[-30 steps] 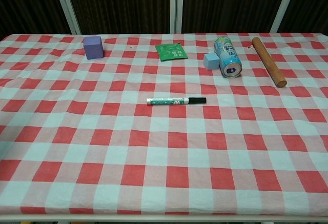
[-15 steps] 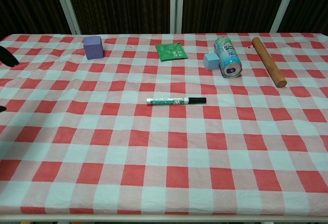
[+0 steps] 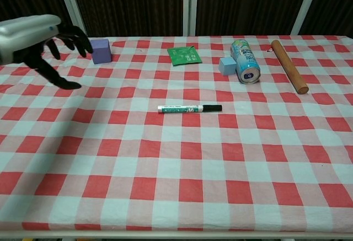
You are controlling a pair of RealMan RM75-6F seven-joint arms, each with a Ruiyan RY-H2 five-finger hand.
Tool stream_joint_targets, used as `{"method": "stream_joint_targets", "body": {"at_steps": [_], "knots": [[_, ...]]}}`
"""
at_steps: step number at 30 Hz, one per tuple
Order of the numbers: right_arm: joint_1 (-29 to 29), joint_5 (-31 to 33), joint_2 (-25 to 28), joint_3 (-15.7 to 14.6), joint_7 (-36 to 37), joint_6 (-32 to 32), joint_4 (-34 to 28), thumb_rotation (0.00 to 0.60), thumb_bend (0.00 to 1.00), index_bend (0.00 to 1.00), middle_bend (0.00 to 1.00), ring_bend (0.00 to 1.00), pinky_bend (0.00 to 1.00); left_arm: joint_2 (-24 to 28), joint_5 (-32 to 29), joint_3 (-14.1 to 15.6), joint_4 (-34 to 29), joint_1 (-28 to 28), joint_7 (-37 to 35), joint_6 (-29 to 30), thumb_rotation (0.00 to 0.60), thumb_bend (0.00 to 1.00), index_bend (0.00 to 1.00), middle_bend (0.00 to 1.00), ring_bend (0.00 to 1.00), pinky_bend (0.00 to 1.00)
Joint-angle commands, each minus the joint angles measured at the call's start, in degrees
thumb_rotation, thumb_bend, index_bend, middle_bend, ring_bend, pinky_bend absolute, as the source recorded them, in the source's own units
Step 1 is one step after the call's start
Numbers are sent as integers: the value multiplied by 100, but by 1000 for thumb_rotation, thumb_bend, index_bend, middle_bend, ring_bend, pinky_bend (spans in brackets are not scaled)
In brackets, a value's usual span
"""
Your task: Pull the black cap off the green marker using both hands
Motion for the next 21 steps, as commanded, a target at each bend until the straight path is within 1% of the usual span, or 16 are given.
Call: {"method": "stream_joint_targets", "body": {"at_steps": [1, 4, 10, 18, 21], "knots": [[47, 19, 3, 47, -60, -7, -54, 600, 20, 132, 214, 0, 33, -581, -917, -332, 374, -823, 644, -293, 600, 203, 320, 326, 272, 385], [89, 14, 27, 89, -154, 18, -134, 600, 20, 133, 214, 0, 33, -914, -1358, -316, 558, -1175, 914, -226, 600, 217, 334, 361, 303, 412], [190, 114, 45, 151, -286, -46, -246, 600, 20, 133, 214, 0, 33, -1589, -2021, -304, 853, -1731, 1243, 49, 600, 226, 361, 383, 324, 427], [226, 186, -7, 97, -273, -63, -192, 600, 20, 133, 213, 0, 33, -2209, -2314, -411, 1413, -2239, 1347, 341, 600, 235, 381, 400, 338, 434], [227, 214, -10, 90, -233, -53, -154, 600, 20, 132, 213, 0, 33, -2370, -2363, -362, 1669, -2449, 1560, 409, 600, 236, 386, 404, 341, 435]]}}
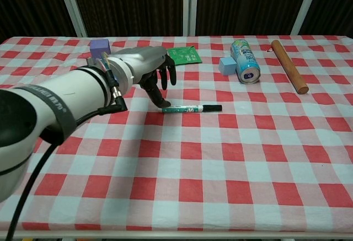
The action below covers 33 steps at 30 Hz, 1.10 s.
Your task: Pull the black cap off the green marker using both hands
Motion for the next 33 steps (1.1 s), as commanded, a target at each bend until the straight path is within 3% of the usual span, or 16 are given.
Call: {"method": "stream_joint_targets", "body": {"at_steps": [1, 9, 33], "knots": [[4, 24, -4, -10, 30, -2, 29, 600, 20, 132, 213, 0, 33, -204, -124, 44, 287, -234, 262, 90, 600, 237, 388, 405, 342, 436], [12, 118, -10, -29, 129, -18, 111, 600, 20, 133, 213, 0, 34, -422, -679, 71, 815, -577, 717, -105, 600, 247, 398, 408, 343, 435], [52, 332, 2, -19, 229, -25, 236, 600, 19, 136, 211, 0, 34, -743, -765, 157, 1702, -832, 567, -383, 600, 318, 437, 446, 381, 462]]}}
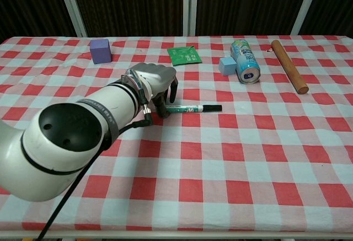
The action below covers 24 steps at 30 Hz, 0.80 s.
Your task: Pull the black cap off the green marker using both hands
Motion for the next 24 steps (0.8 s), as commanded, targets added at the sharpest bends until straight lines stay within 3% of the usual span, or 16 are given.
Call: {"method": "stream_joint_targets", "body": {"at_steps": [1, 24], "knots": [[1, 8, 10, 3, 13, 6, 4, 600, 20, 136, 211, 0, 34, -26, 6, 22, 43, -3, -17, -16, 600, 320, 438, 448, 382, 463], [7, 124, 60, 18, 88, 28, 6, 600, 20, 136, 211, 0, 35, -124, 278, 133, 319, 76, -210, -101, 600, 384, 486, 493, 426, 502]]}}
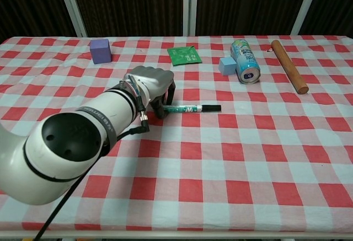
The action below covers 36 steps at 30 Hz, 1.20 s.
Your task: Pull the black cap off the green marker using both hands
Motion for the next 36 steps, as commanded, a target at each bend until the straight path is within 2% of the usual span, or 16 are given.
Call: {"method": "stream_joint_targets", "body": {"at_steps": [1, 12, 18, 22, 28, 36], "knots": [[0, 11, 0, -3, 11, -4, 8, 600, 20, 136, 211, 0, 35, -5, 53, 4, -3, 7, -24, 16, 600, 384, 490, 497, 429, 506], [-9, -19, 9, -27, 20, 38, -1, 600, 20, 135, 211, 0, 35, 15, 372, -57, -43, 47, -218, 142, 600, 409, 543, 552, 484, 551], [60, -110, -8, -46, -71, -3, -24, 600, 20, 132, 213, 0, 35, 247, 679, -89, -492, 151, -386, 346, 600, 413, 551, 560, 492, 558], [205, -234, -50, -18, -260, -86, -78, 600, 20, 151, 225, 0, 42, 510, 948, -66, -1033, 253, -485, 525, 600, 413, 554, 563, 496, 560], [664, -188, -222, 234, -680, -488, -79, 600, 24, 215, 257, 0, 82, 791, 1114, 11, -1753, 353, -478, 678, 600, 413, 558, 566, 500, 563], [1481, 159, -513, 665, -1149, -1255, 94, 600, 26, 301, 282, 31, 118, 945, 1076, -42, -2156, 291, -299, 820, 600, 411, 559, 566, 500, 563]]}}
